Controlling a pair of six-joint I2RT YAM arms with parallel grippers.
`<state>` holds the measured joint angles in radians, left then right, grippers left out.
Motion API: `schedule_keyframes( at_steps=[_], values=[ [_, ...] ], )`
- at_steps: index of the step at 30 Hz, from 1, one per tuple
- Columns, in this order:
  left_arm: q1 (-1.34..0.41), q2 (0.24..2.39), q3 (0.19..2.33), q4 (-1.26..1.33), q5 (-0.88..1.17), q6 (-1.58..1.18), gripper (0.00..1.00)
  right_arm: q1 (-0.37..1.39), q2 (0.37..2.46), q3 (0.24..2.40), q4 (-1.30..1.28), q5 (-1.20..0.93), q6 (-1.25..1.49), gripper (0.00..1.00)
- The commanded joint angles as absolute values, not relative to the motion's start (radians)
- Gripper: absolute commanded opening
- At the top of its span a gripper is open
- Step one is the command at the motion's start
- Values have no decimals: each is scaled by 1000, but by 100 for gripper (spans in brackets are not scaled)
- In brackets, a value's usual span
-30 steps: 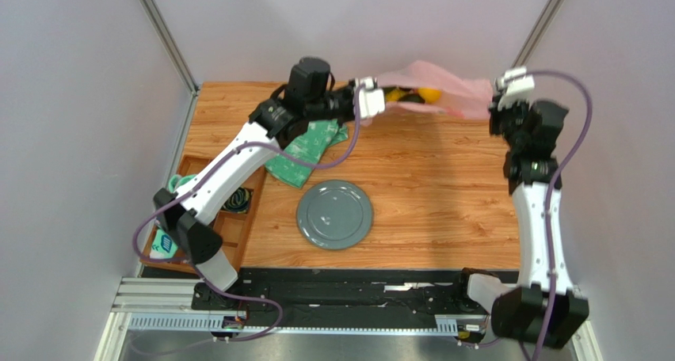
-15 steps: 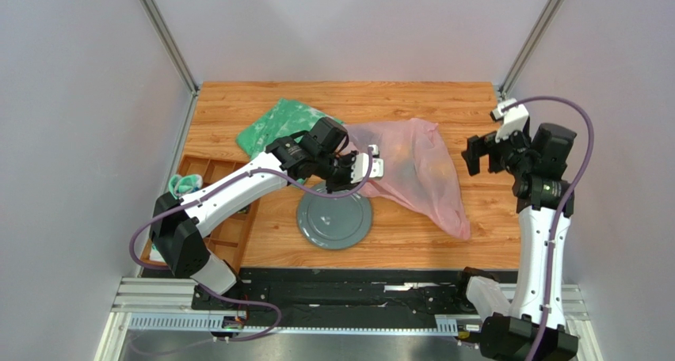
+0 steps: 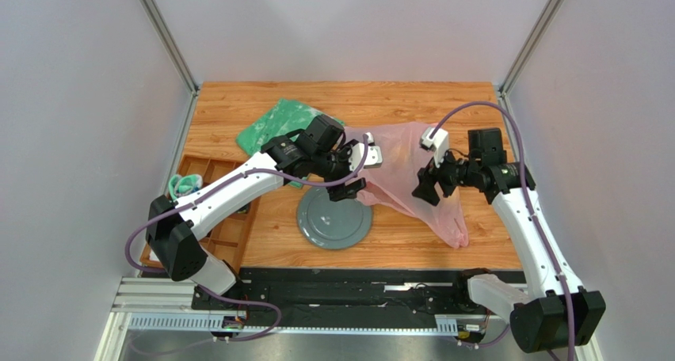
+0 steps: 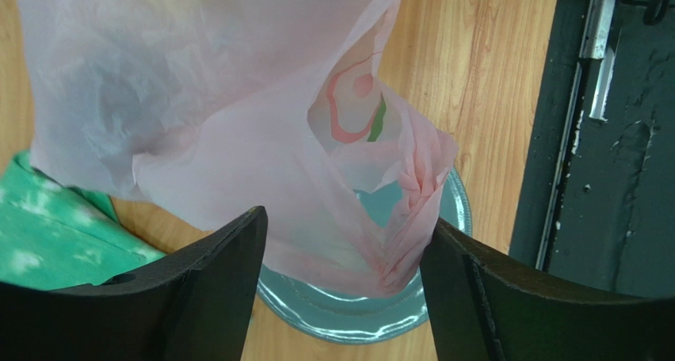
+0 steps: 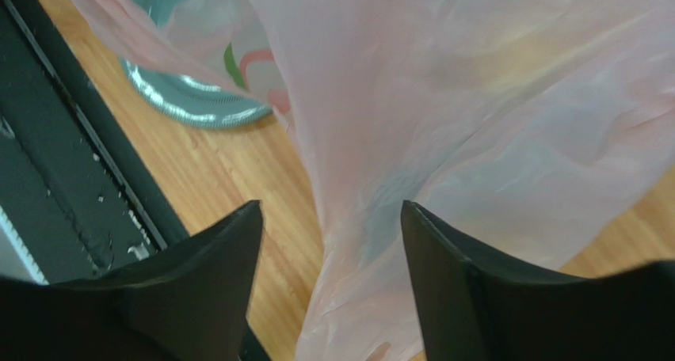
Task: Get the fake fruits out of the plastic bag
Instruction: Adjust the plastic bag at the center of the board.
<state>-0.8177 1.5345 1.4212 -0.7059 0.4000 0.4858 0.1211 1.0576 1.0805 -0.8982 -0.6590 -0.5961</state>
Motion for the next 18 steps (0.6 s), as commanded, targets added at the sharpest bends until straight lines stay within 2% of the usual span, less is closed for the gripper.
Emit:
schedule_keyframes(
  at_steps=[1, 3, 7, 14, 17, 18],
  values=[
    [-767, 1459, 1431, -695, 380, 260, 79, 146, 1031, 1020, -956, -542, -715, 81],
    [-732, 1477, 1474, -729, 431, 184, 79, 153, 994, 988, -948, -480, -744, 87],
    [-669, 1499, 1485, -724, 508, -35, 80, 163, 953, 919, -1029, -318, -779, 91],
    [-655, 1502, 1407, -623, 614, -107, 81, 163, 923, 766, -1111, -177, -790, 93],
    [-655, 1512, 1411, -623, 595, -100, 81, 164, 939, 723, -1031, -111, -750, 91],
    [-653, 1517, 1414, -623, 580, -91, 81, 164, 945, 707, -997, -91, -733, 80]
  ],
)
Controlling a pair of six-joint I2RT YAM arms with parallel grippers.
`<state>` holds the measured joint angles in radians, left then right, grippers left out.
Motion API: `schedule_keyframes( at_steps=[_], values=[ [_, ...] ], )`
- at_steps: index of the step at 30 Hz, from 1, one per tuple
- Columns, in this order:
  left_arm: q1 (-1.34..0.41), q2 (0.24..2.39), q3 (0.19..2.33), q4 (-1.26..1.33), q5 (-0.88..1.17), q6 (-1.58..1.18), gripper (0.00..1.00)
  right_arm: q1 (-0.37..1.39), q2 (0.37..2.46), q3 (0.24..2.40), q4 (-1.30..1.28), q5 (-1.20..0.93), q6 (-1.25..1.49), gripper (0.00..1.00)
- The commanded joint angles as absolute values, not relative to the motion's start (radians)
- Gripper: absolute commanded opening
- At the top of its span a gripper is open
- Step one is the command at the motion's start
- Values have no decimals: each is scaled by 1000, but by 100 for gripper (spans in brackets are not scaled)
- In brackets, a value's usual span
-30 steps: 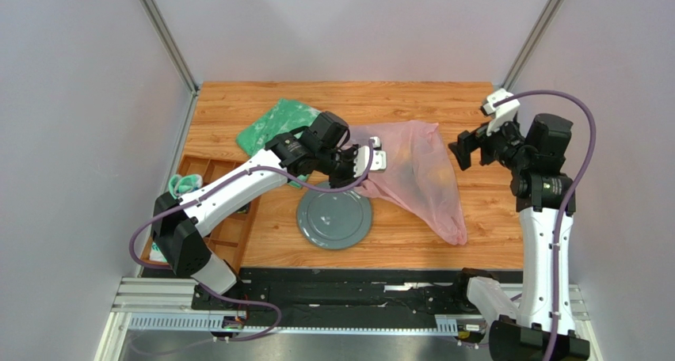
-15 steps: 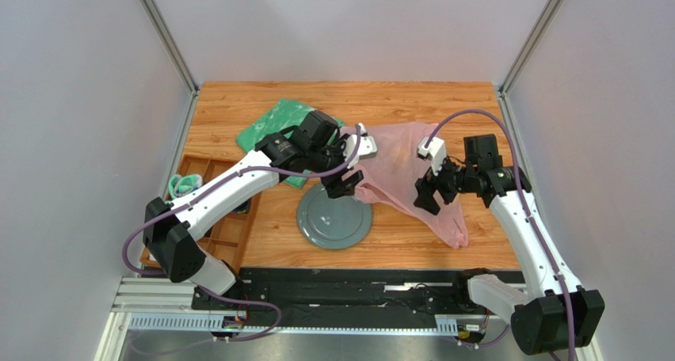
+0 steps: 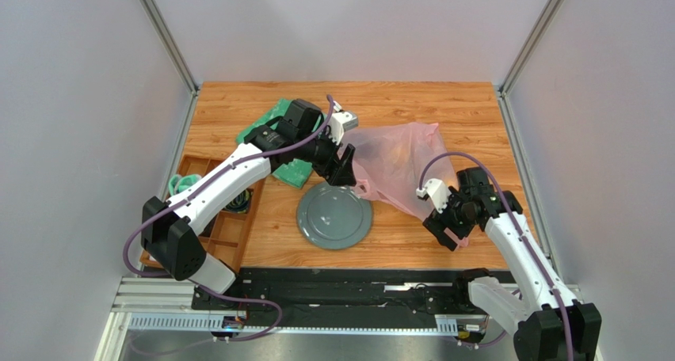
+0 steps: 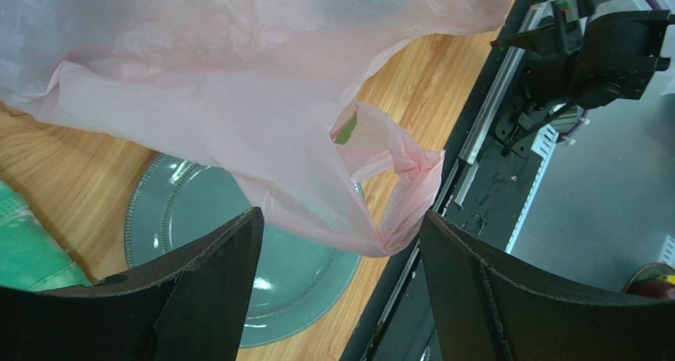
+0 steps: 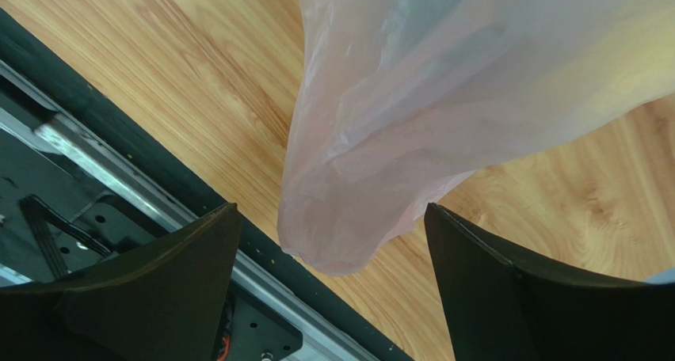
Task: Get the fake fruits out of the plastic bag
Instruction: Adjust the plastic bag at the center of the board.
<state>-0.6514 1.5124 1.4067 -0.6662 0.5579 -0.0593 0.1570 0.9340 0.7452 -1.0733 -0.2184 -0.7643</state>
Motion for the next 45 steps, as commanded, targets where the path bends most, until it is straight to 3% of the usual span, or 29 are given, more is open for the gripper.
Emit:
schedule_keyframes(
  at_steps=[1, 2, 3, 6, 10, 16, 20, 24, 26, 31, 33, 37, 45],
  values=[
    [-655, 1517, 1416, -623, 572, -72, 81, 164, 956, 703, -915, -51, -707, 71],
    [-655, 1520, 1423, -629, 562, -65, 80, 163, 977, 703, -875, -34, -703, 63],
    [-653, 1520, 1428, -633, 539, -54, 80, 163, 1000, 725, -839, -20, -700, 40],
    [-653, 1514, 1442, -650, 503, -18, 80, 140, 1089, 813, -741, -2, -652, 0],
    [-655, 1493, 1447, -657, 477, 41, 80, 69, 1184, 1035, -723, -80, -562, 0],
    [-653, 1448, 1440, -649, 482, 86, 80, 22, 1390, 1104, -635, 129, -496, 1],
    [-653, 1418, 1433, -644, 505, 100, 79, 12, 1445, 1173, -663, 143, -431, 52],
    [-653, 1368, 1434, -640, 483, 86, 79, 14, 1295, 1238, -792, 109, -462, 64],
    [-653, 1327, 1419, -637, 454, 83, 80, 17, 1175, 1249, -856, -35, -501, 68],
    [-600, 1264, 1390, -646, 437, 87, 88, 73, 956, 1138, -1004, -425, -673, 60],
    [-548, 1272, 1396, -646, 457, 90, 88, 119, 951, 1118, -1107, -506, -727, 45],
    [-479, 1345, 1468, -649, 462, 83, 86, 274, 1043, 1050, -1216, -506, -840, 29],
    [-463, 1347, 1408, -638, 479, 104, 85, 319, 1225, 983, -1011, -453, -790, 21]
  ],
)
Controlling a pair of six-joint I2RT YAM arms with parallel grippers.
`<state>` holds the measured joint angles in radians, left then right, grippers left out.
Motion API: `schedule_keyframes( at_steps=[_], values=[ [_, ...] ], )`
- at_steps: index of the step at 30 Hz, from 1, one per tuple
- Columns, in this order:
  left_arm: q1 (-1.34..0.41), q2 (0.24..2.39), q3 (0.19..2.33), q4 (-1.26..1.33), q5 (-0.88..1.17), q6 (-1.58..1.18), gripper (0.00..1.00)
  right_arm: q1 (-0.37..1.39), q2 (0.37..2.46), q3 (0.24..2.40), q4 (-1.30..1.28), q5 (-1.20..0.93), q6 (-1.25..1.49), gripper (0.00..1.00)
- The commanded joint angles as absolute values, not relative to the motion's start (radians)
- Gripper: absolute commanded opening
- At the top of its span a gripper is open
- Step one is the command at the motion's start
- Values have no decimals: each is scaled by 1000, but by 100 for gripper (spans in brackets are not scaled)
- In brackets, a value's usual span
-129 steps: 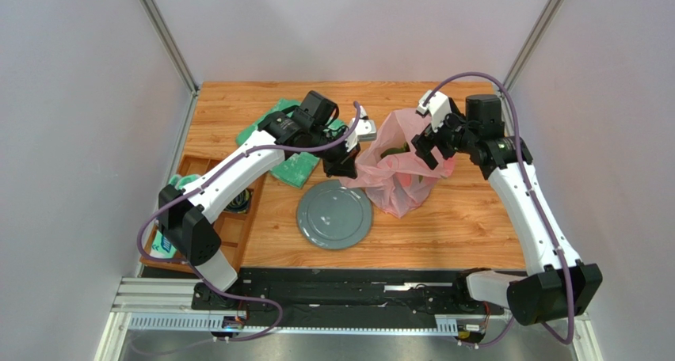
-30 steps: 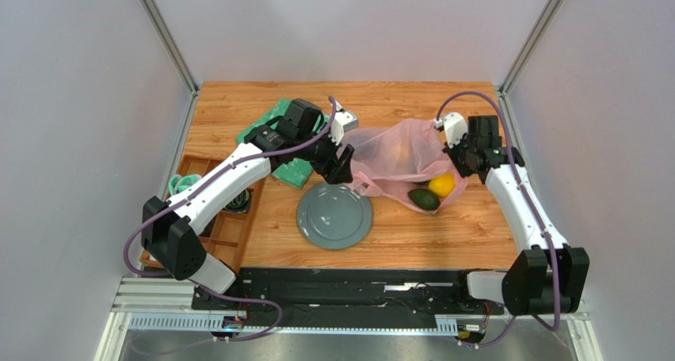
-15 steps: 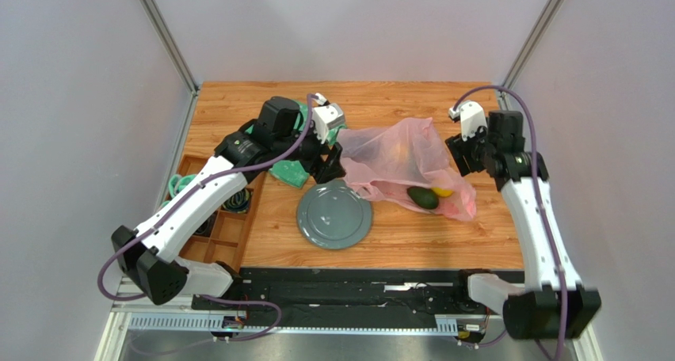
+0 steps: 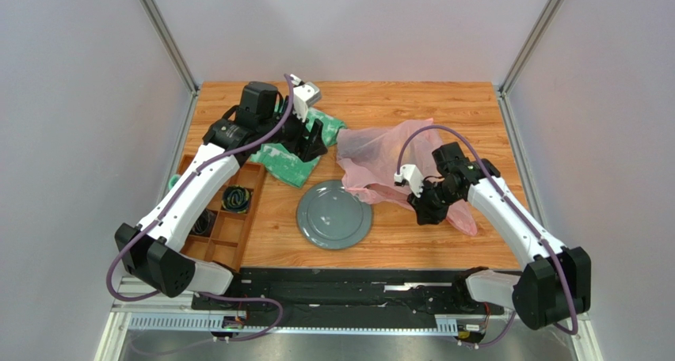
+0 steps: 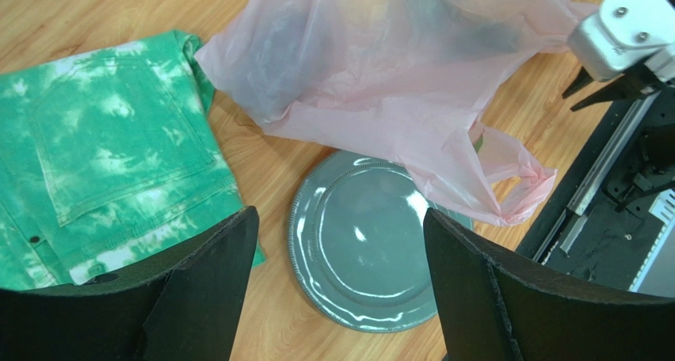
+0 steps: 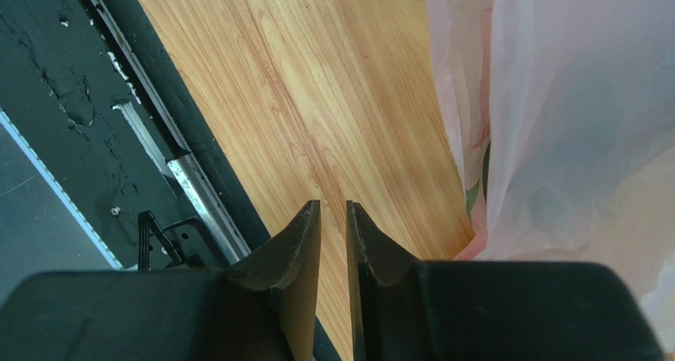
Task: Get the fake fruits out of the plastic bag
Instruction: Adjust the plastic bag at the center of the board, then take out the fake fruit from the plastic bag.
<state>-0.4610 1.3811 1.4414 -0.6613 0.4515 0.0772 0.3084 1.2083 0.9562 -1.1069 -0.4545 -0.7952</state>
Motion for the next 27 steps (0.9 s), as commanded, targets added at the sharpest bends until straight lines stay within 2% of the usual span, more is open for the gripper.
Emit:
schedule_keyframes(
  at_steps=[1, 12, 15, 16, 18, 19, 27],
  values=[
    [-463, 1338, 1395, -637, 479, 107, 85, 319, 1232, 982, -990, -437, -787, 20],
    [-449, 1299, 1353, -635, 480, 140, 85, 318, 1448, 1081, -827, -243, -761, 20],
    [-445, 1299, 1351, -635, 480, 147, 85, 316, 1492, 1120, -793, -201, -758, 25],
    [-443, 1299, 1348, -634, 480, 147, 85, 318, 1503, 1138, -784, -184, -758, 32],
    [-442, 1304, 1341, -629, 488, 143, 85, 318, 1537, 1152, -773, -141, -768, 38],
    [-442, 1305, 1338, -627, 501, 141, 84, 318, 1551, 1163, -776, -130, -770, 45],
    [-442, 1310, 1332, -623, 529, 115, 84, 314, 1574, 1164, -830, -140, -767, 46]
  ],
)
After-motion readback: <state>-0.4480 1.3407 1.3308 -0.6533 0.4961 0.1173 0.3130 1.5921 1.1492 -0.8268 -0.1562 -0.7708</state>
